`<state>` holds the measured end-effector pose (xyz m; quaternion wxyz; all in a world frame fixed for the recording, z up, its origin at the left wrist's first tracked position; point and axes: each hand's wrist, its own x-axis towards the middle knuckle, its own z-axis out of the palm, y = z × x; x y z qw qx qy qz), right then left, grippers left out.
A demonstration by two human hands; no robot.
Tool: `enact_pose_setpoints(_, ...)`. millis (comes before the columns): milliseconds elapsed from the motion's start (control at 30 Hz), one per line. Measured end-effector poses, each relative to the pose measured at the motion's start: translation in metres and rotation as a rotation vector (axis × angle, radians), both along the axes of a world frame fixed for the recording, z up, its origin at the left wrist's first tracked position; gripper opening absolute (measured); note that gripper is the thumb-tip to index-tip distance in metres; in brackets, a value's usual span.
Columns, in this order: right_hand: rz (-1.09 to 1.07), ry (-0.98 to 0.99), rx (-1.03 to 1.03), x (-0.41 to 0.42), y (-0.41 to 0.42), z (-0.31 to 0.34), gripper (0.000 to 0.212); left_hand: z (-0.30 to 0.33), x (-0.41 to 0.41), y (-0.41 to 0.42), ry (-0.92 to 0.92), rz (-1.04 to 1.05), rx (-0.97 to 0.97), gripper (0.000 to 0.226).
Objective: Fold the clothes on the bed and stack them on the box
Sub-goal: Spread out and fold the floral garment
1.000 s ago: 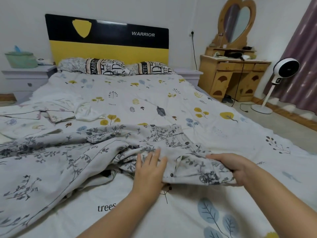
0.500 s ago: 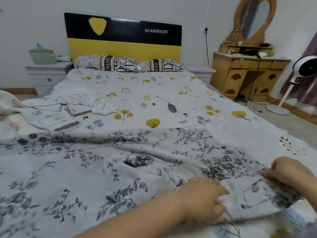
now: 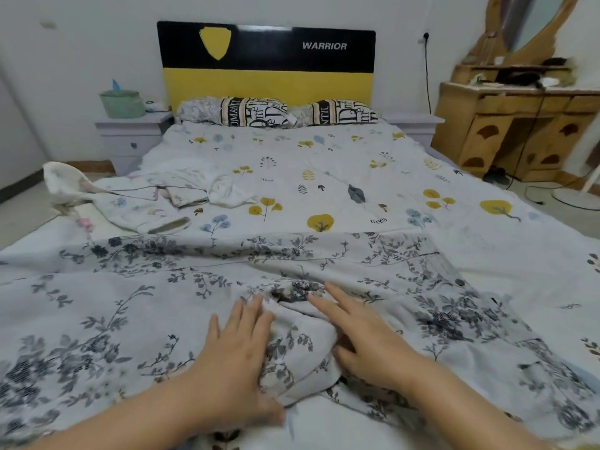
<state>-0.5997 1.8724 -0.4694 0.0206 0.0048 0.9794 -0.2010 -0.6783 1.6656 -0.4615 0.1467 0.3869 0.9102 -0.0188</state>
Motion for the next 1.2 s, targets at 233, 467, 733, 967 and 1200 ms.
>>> enact_pose_setpoints(233, 0.063, 0.083, 0.001, -0.024, -0.014, 0.007, 0.012, -0.011, -0.019, -0.053, -0.054, -0.024, -0.015, 0.047)
enact_pose_setpoints(467, -0.221, 0.304, -0.087, -0.025, -0.037, 0.017, 0.046, 0.020, -0.036, -0.050, -0.171, 0.166, 0.481, 0.011)
enact_pose_setpoints(733, -0.057, 0.486, -0.117, -0.031, -0.086, 0.050, 0.032, 0.067, -0.023, -0.060, -0.018, 0.103, 0.572, 0.019)
enact_pose_setpoints(967, -0.271, 0.601, -0.309, -0.034, -0.073, 0.096, 0.024, 0.025, -0.024, -0.134, 0.434, 0.194, 0.485, 0.087)
enact_pose_setpoints(1200, -0.319, 0.503, -0.248, -0.030, -0.076, 0.099, 0.020, 0.008, -0.044, -0.182, 0.329, 0.488, 0.313, 0.020)
